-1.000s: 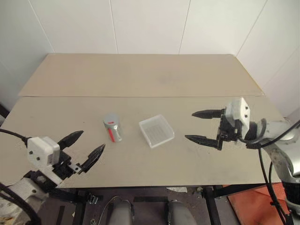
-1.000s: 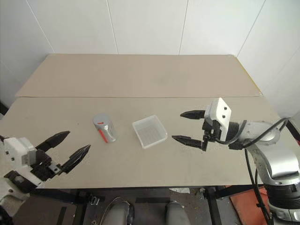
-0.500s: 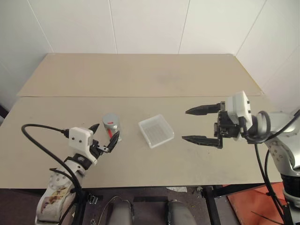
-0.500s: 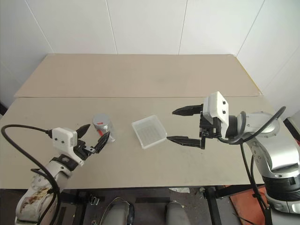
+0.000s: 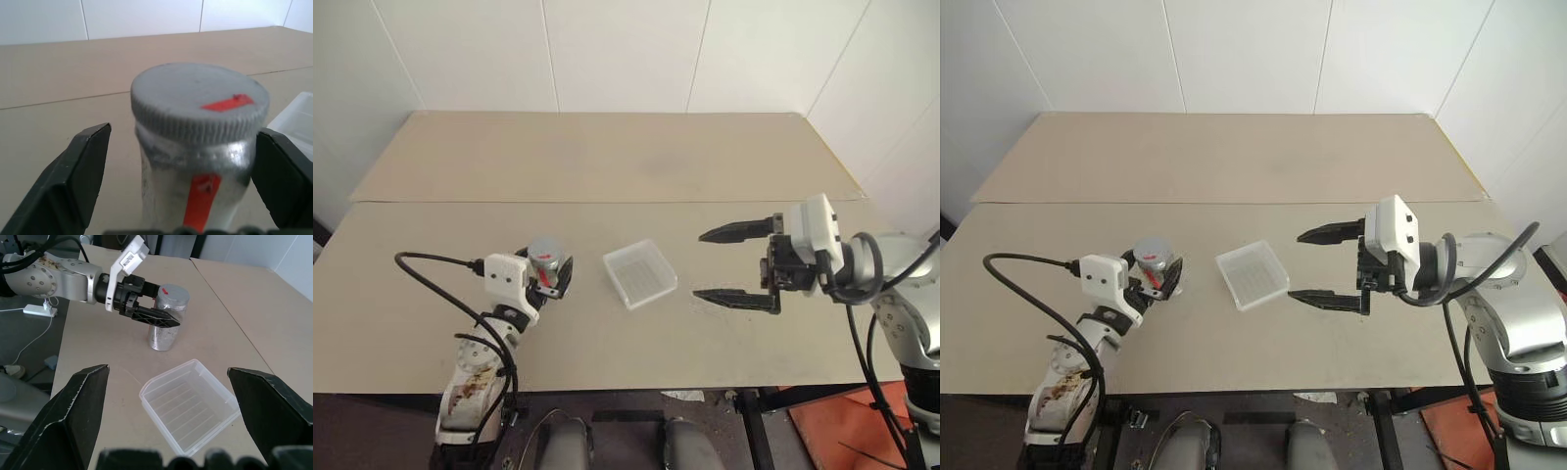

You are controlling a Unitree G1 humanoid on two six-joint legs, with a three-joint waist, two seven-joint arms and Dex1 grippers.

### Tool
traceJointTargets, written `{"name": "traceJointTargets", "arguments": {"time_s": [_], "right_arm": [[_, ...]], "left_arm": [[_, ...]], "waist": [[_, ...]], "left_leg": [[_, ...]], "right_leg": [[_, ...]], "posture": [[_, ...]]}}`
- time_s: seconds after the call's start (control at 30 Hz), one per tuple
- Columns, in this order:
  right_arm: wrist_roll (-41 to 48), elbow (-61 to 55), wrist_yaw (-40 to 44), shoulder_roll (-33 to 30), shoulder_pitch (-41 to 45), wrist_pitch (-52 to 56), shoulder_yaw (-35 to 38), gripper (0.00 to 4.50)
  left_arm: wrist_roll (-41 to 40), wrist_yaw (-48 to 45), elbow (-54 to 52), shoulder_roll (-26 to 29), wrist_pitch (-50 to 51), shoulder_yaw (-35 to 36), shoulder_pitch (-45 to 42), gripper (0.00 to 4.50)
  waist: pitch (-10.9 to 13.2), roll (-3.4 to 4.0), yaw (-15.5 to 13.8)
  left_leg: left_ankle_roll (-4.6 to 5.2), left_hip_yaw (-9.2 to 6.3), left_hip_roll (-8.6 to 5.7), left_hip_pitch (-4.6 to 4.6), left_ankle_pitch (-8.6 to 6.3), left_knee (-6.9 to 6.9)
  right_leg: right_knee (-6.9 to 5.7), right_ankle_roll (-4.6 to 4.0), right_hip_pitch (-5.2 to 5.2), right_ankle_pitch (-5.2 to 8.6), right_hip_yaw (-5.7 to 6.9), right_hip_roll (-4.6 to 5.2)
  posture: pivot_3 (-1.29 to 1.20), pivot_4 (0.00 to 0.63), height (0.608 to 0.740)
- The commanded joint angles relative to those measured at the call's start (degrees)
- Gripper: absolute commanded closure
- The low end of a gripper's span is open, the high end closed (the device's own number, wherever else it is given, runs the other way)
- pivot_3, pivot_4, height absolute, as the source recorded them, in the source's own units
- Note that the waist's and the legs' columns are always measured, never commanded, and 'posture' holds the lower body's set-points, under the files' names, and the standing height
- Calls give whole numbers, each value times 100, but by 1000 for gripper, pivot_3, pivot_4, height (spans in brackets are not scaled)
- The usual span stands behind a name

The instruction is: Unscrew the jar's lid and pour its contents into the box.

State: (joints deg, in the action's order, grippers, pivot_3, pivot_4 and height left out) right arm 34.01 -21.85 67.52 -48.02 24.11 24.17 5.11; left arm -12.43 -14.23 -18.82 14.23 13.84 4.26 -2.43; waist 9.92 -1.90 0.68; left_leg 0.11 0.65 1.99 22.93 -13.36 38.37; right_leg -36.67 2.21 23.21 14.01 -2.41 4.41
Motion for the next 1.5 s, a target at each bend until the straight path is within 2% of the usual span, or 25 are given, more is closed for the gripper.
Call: {"name": "traceJointTargets", "arguments": {"time_s": [0.03,0.1,0.2,0.33,0.4,0.5,0.7,0.87,0.93,1.07,1.23,1.5], "right_arm": [[19,-54,26,0,89,-180,75,0],[17,-36,-10,33,140,-195,72,0],[32,-20,-1,77,185,-222,58,0],[2,5,-12,157,284,-247,-11,0],[-17,44,-54,235,404,-238,-69,0],[-115,157,-230,470,761,-179,-307,0],[-98,383,-914,1216,1629,371,-734,0],[-25,632,-1510,1889,2361,971,-942,0],[-102,729,-1760,2213,2670,1169,-1108,0],[-105,843,-2102,2621,3057,1535,-1245,0],[-254,855,-2414,2892,3180,1739,-1423,0],[-412,986,-2539,2998,3186,1773,-1505,0]], "left_arm": [[48,-46,-3,-15,-170,-29,-116,1250],[49,-70,27,1,-169,-20,-148,1891],[23,-57,18,-14,-109,3,-196,2446],[-31,-120,-104,81,50,28,-310,2446],[-138,-320,-219,254,165,61,-400,2446],[-714,-875,-390,731,551,349,-682,2446],[-2406,-2813,-157,2002,1225,944,-1500,2446],[-2835,-4612,729,2490,1035,681,-2290,2446],[-2815,-5235,1161,2445,946,396,-2730,2446],[-2550,-5779,1920,2187,661,14,-3327,2446],[-2361,-6011,2526,1804,346,-158,-3840,2446],[-2235,-6338,2821,1717,222,-201,-4122,2446]], "waist": [[0,0,-1],[0,0,-4],[0,0,-4],[0,0,0],[0,0,4],[0,0,18],[2,2,30],[2,4,7],[2,4,5],[2,4,7],[2,4,11],[3,4,37]], "left_leg": [[0,0,0,0,0,0],[0,-1,0,0,0,0],[0,-1,-1,0,0,0],[0,-2,0,0,0,0],[0,-2,0,-1,0,0],[0,-2,1,-2,0,0],[-1,-3,3,2,1,0],[-1,-4,1,11,0,0],[-1,-6,1,22,1,0],[-2,-6,0,37,2,2],[-1,-7,1,95,3,17],[0,-10,1,99,3,25]], "right_leg": [[0,0,0,0,0,0],[-1,0,0,0,1,-1],[-2,0,0,-1,1,0],[-1,1,0,0,1,0],[-3,1,1,-1,1,0],[-7,0,3,-1,1,-3],[-10,0,11,0,3,-3],[-7,1,15,0,8,-1],[-10,-1,26,-1,11,-2],[-14,0,40,-1,12,-2],[-44,-2,107,-2,10,-3],[-42,-2,107,-2,10,-4]], "posture": [[0,150,740],[0,150,740],[0,150,740],[0,150,740],[0,150,740],[0,150,740],[0,150,740],[0,150,740],[0,150,740],[0,150,740],[0,150,740],[0,150,740]]}}
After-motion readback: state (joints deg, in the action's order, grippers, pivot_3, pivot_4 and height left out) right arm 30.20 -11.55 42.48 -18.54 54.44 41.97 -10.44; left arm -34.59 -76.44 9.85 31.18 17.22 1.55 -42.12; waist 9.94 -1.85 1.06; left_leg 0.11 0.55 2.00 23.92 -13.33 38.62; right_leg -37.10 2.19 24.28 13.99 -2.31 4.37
